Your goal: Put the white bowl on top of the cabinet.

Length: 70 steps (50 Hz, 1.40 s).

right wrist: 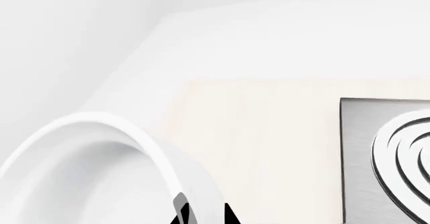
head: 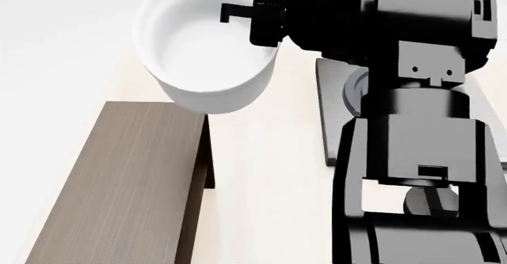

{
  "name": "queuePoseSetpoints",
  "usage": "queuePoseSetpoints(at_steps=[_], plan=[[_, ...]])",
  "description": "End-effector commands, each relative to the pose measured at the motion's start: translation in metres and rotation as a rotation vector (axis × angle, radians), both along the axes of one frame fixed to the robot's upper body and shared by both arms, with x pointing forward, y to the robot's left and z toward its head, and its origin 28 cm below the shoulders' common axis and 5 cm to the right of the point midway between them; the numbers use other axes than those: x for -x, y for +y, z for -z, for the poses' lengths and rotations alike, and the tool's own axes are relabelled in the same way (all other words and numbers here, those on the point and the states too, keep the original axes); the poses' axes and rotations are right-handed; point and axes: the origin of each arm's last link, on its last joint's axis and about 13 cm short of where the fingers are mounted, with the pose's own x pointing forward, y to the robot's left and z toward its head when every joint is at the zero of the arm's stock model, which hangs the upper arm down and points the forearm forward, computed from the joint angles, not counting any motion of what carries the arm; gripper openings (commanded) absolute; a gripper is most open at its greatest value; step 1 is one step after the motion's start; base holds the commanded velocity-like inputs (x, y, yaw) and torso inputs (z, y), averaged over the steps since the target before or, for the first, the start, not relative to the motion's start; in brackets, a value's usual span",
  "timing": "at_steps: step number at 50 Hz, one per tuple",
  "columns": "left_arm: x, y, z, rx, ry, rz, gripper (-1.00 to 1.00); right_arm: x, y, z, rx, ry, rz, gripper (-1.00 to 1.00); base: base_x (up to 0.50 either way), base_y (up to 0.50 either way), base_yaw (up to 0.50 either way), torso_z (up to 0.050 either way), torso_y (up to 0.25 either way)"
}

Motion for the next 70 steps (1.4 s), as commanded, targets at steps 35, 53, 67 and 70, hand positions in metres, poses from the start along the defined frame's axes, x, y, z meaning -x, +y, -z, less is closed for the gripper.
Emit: queuePoseSetpoints(at_steps=[35, 53, 67, 70], plan=[[-0.001, -0.001, 0.000, -0.004, 0.003, 0.001, 1.00, 0.064, 0.044, 0.005, 0.035, -0.064, -0.268, -1.00, 0.00, 0.00, 0.00, 0.000, 0.001], [0.000, 0.000, 0.000, -0.009, 0.003, -0.009, 1.00, 0.071, 0.066, 0.006, -0.010, 0.003, -0.324, -1.00, 0.00, 0.00, 0.00, 0.001, 0.001], [-0.002, 0.002, 0.002, -0.013, 0.006, -0.021, 1.00, 0.060, 0.074, 0.015, -0.018, 0.082, -0.246, -1.00, 0.00, 0.00, 0.00, 0.000, 0.001], [-0.001, 0.001, 0.002, -0.016, 0.005, -0.020, 1.00, 0.059, 0.074, 0.015, -0.023, 0.090, -0.238, -1.00, 0.00, 0.00, 0.00, 0.000, 0.000]])
